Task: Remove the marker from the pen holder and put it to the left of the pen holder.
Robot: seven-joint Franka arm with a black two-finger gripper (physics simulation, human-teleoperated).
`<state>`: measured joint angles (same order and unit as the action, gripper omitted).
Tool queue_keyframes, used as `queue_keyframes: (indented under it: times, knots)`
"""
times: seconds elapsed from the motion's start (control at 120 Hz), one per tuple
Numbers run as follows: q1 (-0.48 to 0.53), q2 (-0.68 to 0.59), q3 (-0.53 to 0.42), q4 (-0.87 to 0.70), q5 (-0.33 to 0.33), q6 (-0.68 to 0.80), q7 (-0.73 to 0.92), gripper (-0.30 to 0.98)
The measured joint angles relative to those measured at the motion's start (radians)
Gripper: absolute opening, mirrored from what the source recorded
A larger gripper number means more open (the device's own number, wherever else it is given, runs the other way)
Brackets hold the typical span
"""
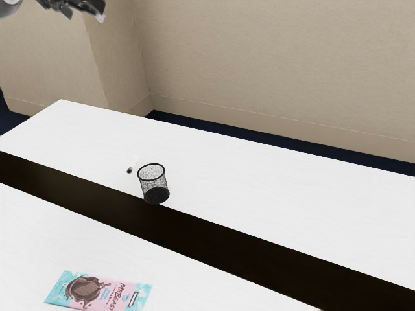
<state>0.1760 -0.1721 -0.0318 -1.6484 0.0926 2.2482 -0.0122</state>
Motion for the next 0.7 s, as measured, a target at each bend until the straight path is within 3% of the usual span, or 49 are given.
queue_keyframes:
  times: [0.108, 0.25, 0.45, 0.558, 0.7]
  knots:
    - [-0.091, 0.009, 0.086, 0.024, 0.002, -0.257, -0.057, 0.66]
    - [-0.169, 0.036, 0.136, 0.023, 0.004, -0.441, -0.117, 0.67]
    - [-0.275, 0.029, 0.235, 0.046, 0.001, -0.584, -0.178, 0.68]
    - [-0.277, 0.029, 0.226, 0.045, 0.012, -0.612, -0.186, 0.68]
    - [-0.284, 0.133, 0.209, 0.104, -0.006, -0.634, -0.192, 0.69]
